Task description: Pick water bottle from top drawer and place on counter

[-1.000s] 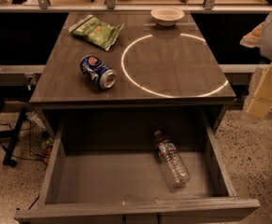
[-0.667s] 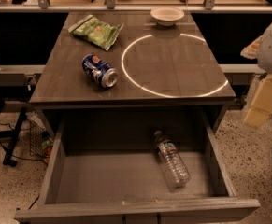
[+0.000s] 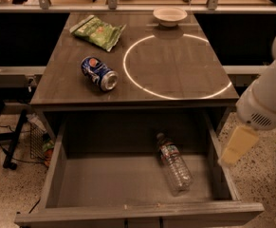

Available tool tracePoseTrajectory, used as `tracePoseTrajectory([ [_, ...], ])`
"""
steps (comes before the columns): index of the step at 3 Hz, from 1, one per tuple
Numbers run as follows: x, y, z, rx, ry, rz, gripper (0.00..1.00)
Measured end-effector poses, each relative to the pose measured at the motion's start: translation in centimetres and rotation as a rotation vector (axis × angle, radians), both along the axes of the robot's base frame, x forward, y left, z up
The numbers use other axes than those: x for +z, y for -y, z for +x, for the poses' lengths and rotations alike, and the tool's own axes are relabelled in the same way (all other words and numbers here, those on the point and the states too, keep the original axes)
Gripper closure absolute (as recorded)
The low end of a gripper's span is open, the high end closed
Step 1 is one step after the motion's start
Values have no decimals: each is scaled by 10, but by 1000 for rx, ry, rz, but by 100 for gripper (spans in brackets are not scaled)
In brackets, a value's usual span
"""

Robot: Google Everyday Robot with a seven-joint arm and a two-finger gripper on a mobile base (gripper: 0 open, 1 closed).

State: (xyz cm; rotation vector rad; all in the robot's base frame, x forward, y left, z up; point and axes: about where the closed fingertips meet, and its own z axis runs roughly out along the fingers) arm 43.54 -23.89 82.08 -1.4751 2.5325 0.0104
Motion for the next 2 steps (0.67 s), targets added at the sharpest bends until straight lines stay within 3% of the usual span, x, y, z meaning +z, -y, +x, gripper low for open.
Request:
tracePoseTrajectory([
  [1, -60, -16, -2, -66, -30, 37, 0],
  [2, -94, -31, -3, -94, -24, 74, 0],
])
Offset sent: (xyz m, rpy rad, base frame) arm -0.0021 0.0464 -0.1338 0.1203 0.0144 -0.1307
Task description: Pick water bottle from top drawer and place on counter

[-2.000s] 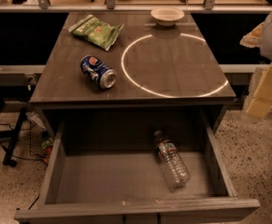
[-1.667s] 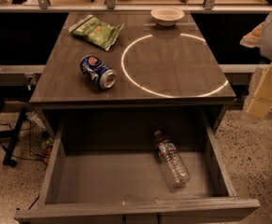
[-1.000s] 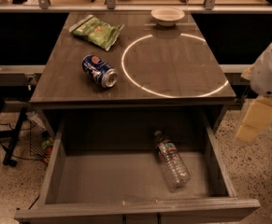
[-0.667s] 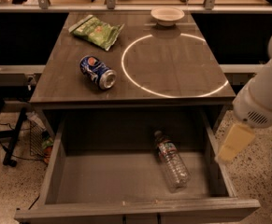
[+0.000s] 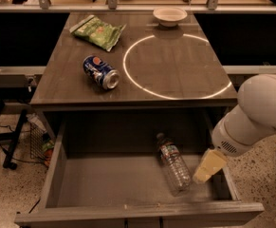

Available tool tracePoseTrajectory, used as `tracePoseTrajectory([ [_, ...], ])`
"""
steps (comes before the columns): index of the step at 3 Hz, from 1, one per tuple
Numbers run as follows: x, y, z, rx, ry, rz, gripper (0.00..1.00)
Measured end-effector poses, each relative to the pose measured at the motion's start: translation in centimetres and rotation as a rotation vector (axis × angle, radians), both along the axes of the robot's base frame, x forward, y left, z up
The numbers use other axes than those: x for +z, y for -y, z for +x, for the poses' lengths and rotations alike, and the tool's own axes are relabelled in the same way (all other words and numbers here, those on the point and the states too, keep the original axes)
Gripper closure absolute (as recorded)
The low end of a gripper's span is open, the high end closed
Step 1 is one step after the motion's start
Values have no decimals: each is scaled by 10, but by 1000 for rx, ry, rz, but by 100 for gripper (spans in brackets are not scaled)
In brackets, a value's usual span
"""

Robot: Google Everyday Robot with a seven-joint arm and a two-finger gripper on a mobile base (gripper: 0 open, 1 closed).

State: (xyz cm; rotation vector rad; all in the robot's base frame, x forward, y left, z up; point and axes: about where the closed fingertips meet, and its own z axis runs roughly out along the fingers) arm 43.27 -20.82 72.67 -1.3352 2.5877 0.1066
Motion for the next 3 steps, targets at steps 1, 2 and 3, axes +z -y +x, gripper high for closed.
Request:
tracePoseTrajectory([
  [1, -30, -20, 0, -21, 6, 12, 0],
  [2, -67, -52, 8, -38, 24, 40, 0],
  [3, -90, -83, 17, -45, 24, 74, 2],
])
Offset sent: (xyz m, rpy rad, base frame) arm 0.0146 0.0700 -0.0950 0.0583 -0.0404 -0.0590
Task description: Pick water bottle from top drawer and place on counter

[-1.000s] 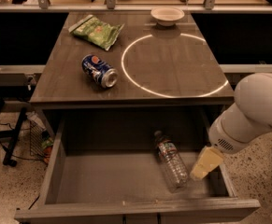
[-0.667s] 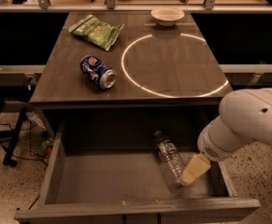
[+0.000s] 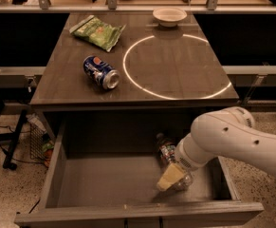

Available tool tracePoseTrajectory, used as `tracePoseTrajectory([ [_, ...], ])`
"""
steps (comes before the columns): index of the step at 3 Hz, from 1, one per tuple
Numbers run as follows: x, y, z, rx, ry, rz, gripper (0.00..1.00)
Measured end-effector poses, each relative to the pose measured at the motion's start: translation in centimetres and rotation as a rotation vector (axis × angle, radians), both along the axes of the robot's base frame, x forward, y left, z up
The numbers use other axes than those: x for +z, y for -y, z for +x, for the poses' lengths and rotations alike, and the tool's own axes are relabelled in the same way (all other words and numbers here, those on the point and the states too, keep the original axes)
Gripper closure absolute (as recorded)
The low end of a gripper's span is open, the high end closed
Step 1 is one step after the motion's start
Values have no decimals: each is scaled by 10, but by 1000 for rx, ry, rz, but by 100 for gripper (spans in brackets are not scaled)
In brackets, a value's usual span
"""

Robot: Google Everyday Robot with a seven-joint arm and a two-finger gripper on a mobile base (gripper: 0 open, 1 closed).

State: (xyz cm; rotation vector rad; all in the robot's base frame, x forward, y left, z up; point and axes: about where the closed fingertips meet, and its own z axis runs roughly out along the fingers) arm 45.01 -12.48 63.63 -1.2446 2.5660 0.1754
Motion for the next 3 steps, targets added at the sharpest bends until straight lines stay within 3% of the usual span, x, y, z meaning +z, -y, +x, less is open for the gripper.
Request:
tracePoseTrajectory([
  [1, -24, -17, 3, -8, -36, 24, 33],
  [3, -33, -14, 7, -15, -49, 19, 78],
])
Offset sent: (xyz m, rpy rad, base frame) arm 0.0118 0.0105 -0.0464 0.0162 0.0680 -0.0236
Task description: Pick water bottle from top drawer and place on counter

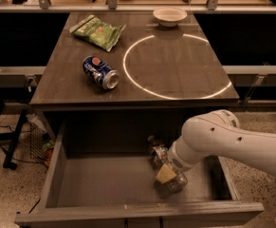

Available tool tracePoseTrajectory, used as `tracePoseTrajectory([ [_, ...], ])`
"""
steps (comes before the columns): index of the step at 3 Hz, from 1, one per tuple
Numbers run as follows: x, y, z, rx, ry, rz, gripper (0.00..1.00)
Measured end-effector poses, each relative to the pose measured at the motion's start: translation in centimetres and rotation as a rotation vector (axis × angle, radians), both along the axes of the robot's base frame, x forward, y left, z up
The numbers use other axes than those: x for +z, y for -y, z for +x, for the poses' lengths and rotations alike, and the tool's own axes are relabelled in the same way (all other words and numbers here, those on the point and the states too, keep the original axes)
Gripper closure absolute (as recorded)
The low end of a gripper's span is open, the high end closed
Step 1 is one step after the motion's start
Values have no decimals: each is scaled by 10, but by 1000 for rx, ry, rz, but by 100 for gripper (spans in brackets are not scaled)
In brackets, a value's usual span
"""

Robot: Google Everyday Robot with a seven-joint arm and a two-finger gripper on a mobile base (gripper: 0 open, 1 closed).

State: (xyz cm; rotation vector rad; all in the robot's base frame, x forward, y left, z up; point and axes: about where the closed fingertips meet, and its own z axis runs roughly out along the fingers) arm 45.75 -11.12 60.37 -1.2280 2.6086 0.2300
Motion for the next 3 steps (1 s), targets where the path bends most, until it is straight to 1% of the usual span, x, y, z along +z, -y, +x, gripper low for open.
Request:
tracePoseTrajectory([
  [1, 3, 1, 1, 5, 2, 1, 100],
  [2, 58, 21, 12, 78, 34, 24, 100],
  [3, 143, 46, 25, 182, 70, 82, 100],
])
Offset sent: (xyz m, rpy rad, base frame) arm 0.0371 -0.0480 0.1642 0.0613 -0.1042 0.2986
